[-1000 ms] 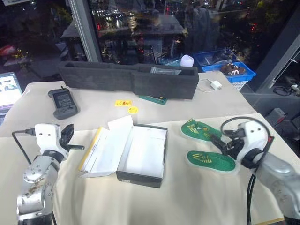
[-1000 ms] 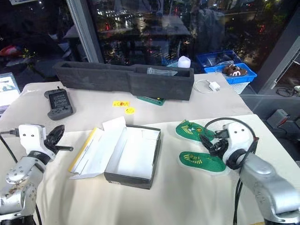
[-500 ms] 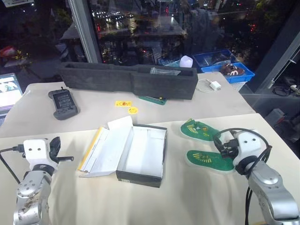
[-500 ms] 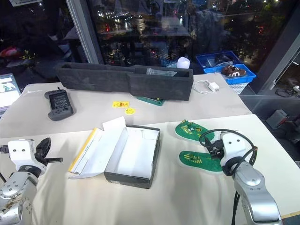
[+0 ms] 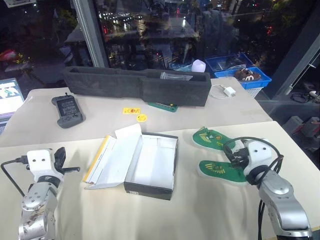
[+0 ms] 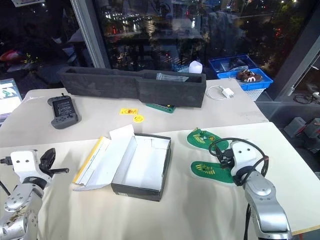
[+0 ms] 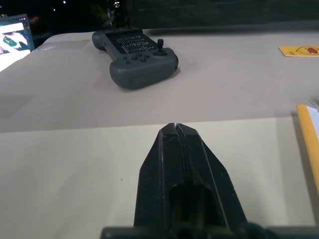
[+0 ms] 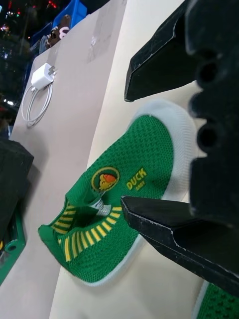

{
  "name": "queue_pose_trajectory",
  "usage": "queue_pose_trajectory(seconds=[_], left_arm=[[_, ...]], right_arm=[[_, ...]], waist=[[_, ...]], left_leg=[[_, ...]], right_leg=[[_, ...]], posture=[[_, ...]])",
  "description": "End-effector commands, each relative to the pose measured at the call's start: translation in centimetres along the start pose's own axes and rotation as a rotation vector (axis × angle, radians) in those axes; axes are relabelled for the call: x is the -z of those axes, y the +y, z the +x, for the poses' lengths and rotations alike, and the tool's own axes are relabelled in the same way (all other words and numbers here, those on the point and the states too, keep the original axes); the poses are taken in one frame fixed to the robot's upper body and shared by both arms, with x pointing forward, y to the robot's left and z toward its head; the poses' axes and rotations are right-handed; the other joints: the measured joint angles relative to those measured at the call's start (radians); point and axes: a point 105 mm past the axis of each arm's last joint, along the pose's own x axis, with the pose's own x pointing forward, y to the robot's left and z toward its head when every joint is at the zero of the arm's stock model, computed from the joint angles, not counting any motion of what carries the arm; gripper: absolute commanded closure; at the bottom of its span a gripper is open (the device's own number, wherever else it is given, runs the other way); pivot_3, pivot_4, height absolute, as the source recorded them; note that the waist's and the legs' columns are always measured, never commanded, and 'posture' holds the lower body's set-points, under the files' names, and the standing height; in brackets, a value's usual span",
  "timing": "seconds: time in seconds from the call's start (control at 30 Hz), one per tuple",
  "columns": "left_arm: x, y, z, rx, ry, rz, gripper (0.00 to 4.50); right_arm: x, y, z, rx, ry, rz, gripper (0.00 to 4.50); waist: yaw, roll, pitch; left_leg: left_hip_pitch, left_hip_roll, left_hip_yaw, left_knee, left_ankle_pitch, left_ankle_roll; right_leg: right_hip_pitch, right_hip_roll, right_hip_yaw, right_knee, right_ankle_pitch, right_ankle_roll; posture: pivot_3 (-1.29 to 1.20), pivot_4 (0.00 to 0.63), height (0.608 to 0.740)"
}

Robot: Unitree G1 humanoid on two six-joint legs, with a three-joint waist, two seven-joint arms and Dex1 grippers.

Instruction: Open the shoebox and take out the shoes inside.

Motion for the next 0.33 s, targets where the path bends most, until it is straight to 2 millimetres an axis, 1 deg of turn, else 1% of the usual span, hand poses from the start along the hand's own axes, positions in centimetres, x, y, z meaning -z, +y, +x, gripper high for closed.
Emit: queue_pose_trajectory(seconds=[0.03, 0.17, 0.33], left_arm=[[-0.92, 0.04, 0.16, -0.002, -0.049, 0.002, 4.50], [-0.94, -0.03, 0.31, -0.004, -0.057, -0.020, 4.50], [-0.87, -0.58, 0.38, 0.020, -0.064, -0.023, 4.50]], right_arm=[[-1.03, -0.37, -0.03, 0.011, -0.048, -0.027, 0.86], [-0.91, -0.57, -0.11, 0.020, -0.044, -0.030, 0.86], [-0.85, -0.67, -0.21, 0.025, -0.042, -0.032, 0.86]], waist=[[0.000, 0.000, 0.000], [0.000, 0.000, 0.000], [0.000, 0.000, 0.000]], left_leg=[[0.000, 0.000, 0.000, 0.000, 0.000, 0.000], [0.001, 0.000, 0.000, 0.000, 0.000, 0.000], [0.001, 0.000, 0.000, 0.000, 0.000, 0.000]], right_leg=[[0.000, 0.000, 0.000, 0.000, 0.000, 0.000], [0.000, 0.000, 0.000, 0.000, 0.000, 0.000], [0.001, 0.000, 0.000, 0.000, 0.000, 0.000]], posture=[[0.00, 0.150, 0.740], [0.00, 0.150, 0.740], [0.00, 0.150, 0.740]])
